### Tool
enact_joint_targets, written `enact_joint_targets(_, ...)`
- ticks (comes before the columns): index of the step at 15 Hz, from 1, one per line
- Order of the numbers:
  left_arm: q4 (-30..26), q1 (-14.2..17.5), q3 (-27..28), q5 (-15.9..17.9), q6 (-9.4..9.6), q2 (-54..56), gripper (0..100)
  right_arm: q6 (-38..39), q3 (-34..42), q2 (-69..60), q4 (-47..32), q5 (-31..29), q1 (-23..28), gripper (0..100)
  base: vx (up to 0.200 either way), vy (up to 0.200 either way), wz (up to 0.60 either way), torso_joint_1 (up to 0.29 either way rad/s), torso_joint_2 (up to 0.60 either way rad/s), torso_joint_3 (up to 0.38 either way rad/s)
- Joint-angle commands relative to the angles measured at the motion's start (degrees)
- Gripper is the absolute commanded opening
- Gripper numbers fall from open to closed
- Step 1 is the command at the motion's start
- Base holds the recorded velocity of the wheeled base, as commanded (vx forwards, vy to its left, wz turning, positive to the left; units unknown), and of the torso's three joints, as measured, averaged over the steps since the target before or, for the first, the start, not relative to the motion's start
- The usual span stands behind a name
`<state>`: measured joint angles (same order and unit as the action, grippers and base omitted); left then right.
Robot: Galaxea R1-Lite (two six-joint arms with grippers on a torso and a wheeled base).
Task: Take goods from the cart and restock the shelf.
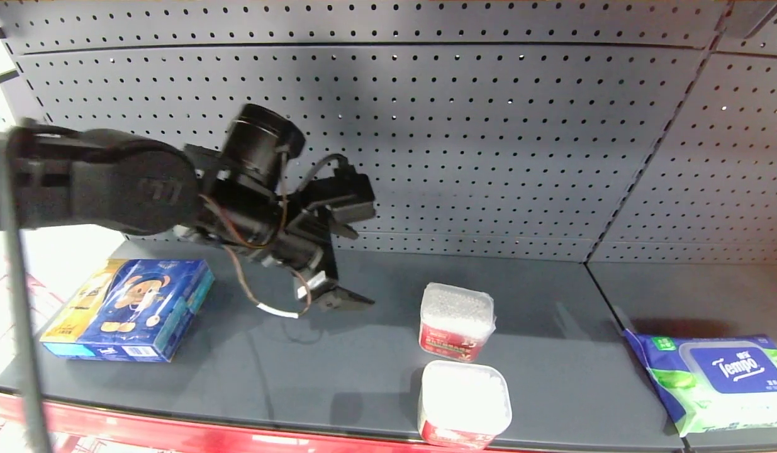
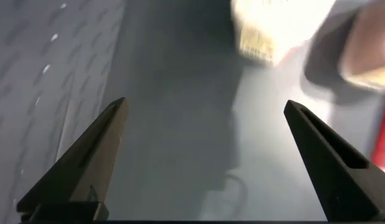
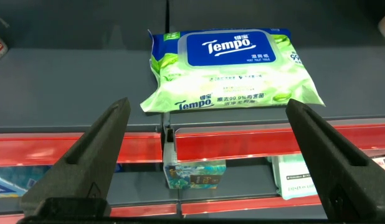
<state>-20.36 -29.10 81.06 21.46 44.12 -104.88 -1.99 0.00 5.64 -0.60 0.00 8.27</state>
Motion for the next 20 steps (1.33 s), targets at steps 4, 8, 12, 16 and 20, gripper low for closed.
enact_joint_targets(4,-0.21,8.36,-26.56,4.47,-28.21,47.83,100,-0.03,0.0,0.07,-0.02,0.0,0.0,100,0.0,0.0,0.0,0.0,0.0,0.0)
enact_joint_targets(8,-0.12,8.44,-40.45,-5.28,-37.97,70.33,100,-0.03,0.0,0.07,-0.02,0.0,0.0,100,0.0,0.0,0.0,0.0,0.0,0.0)
enact_joint_targets(12,-0.21,8.44,-46.6,-20.4,-52.91,82.38,100,-0.12,0.0,0.24,-0.11,0.0,-0.71,100,0.0,0.0,0.0,0.0,0.0,0.0)
enact_joint_targets(16,-0.38,8.44,-52.23,-21.37,-55.28,88.97,100,19.74,-34.98,32.94,-0.28,0.44,-1.67,100,0.0,0.0,0.0,0.0,0.0,0.0)
enact_joint_targets(20,-0.3,8.44,-56.8,-22.6,-55.1,91.52,100,7.88,-50.63,55.0,-5.82,1.32,-16.26,100,0.0,0.0,0.0,0.0,0.0,0.0)
